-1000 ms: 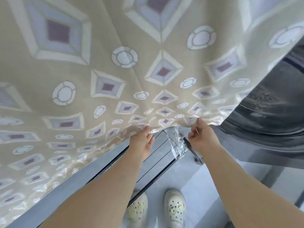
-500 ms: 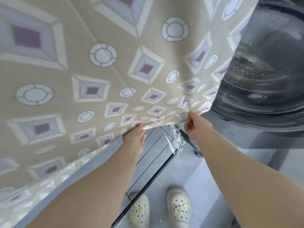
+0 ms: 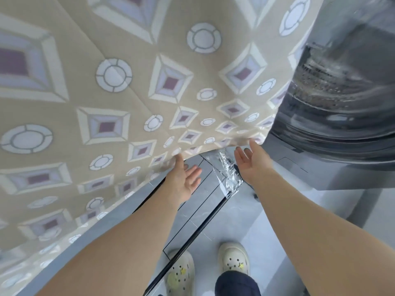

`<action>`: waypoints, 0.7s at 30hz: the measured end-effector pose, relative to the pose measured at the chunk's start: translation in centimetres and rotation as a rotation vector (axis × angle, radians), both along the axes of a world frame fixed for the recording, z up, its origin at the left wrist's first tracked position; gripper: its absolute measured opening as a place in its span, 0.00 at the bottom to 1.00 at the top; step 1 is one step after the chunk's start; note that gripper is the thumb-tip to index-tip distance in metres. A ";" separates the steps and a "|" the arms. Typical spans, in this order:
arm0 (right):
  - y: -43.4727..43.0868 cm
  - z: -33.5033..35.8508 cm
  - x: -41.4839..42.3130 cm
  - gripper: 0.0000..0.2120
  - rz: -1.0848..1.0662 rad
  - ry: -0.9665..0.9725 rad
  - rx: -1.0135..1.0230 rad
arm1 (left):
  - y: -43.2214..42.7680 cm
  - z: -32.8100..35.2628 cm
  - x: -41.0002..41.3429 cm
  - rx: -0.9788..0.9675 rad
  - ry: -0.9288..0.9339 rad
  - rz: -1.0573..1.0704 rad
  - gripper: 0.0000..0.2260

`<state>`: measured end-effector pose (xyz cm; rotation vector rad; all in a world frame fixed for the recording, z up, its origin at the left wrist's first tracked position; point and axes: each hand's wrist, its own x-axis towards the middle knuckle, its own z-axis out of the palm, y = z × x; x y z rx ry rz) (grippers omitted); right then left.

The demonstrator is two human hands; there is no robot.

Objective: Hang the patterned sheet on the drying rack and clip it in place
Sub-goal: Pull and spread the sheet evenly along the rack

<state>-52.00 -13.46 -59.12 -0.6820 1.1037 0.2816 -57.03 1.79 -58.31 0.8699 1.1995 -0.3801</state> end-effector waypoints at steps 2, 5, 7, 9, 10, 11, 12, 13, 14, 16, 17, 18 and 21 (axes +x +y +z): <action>0.1 1.2 -0.9 0.19 0.052 0.036 -0.020 | -0.4 1.1 -0.1 -0.004 0.034 -0.103 0.22; 1.2 3.2 -3.1 0.12 0.084 0.066 -0.001 | -1.3 3.8 0.0 0.068 0.013 -0.225 0.12; 1.9 5.1 -4.4 0.12 0.121 0.072 0.017 | -1.8 6.0 0.0 0.132 -0.009 -0.297 0.07; 2.4 7.5 -5.1 0.12 0.133 0.077 0.027 | -2.0 8.7 -0.2 0.205 -0.040 -0.365 0.06; 2.5 8.9 -5.4 0.11 0.138 0.075 0.027 | -2.0 10.1 -0.4 0.237 -0.058 -0.394 0.06; 2.6 10.6 -5.5 0.09 0.152 0.066 0.023 | -2.1 11.6 -0.7 0.268 -0.079 -0.419 0.05; 2.5 12.4 -5.6 0.07 0.174 0.050 0.016 | -2.3 13.4 -0.9 0.298 -0.101 -0.440 0.04; 2.5 13.9 -5.7 0.05 0.195 0.035 0.008 | -2.3 14.8 -1.1 0.323 -0.122 -0.456 0.04; 2.4 15.7 -5.8 0.03 0.215 0.019 -0.003 | -2.4 16.7 -1.4 0.338 -0.141 -0.465 0.03; 1.9 20.0 -6.0 0.02 0.253 -0.010 -0.040 | -2.6 20.8 -1.9 0.360 -0.192 -0.464 0.04; 1.8 22.2 -6.1 0.02 0.264 -0.028 -0.054 | -2.6 22.8 -2.1 0.371 -0.227 -0.451 0.04; 1.6 24.4 -6.2 0.01 0.262 -0.045 -0.065 | -2.6 24.9 -2.2 0.381 -0.264 -0.441 0.05; 1.3 30.7 -7.0 0.02 0.262 -0.094 -0.084 | -2.6 31.1 -2.4 0.405 -0.368 -0.447 0.04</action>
